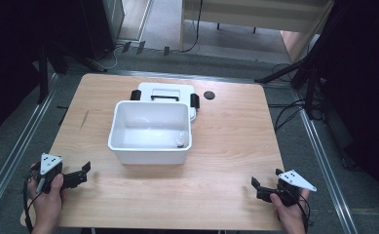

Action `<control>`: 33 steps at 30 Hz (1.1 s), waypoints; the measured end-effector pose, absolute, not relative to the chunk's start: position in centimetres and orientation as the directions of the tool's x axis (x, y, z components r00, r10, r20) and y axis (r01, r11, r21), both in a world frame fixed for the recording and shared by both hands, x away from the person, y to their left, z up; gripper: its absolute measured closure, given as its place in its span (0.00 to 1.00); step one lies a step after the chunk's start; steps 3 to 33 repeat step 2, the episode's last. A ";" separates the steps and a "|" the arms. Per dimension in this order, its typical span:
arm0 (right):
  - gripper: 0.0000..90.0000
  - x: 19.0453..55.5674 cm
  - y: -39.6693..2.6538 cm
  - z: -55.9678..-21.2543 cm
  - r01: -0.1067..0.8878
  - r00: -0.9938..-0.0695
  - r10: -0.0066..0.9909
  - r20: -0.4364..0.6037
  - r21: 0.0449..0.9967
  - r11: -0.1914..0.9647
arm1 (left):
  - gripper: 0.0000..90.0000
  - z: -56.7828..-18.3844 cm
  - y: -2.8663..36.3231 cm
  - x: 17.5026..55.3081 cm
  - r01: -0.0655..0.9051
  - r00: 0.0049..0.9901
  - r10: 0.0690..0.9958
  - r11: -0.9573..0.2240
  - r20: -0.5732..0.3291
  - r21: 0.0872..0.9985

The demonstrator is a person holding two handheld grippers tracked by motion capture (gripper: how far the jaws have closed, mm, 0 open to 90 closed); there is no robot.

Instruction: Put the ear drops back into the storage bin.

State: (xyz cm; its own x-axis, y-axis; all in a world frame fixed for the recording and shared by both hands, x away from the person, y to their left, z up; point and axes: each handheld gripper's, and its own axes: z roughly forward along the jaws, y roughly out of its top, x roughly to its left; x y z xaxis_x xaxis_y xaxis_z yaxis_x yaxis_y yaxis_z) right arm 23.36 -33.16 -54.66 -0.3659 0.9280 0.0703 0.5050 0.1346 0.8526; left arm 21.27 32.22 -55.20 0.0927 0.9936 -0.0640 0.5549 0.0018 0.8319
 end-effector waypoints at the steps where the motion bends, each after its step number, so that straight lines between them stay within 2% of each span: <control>1: 0.00 23.5 -33.3 -54.7 0.508 -0.371 0.925 0.083 0.852 0.127 | 0.00 -55.2 32.2 21.2 0.553 0.091 0.994 0.004 -0.065 0.833; 33: 0.00 23.5 -33.3 -54.7 0.508 -0.371 0.925 0.083 0.852 0.127 | 0.00 -55.2 32.2 21.2 0.553 0.091 0.994 0.004 -0.065 0.833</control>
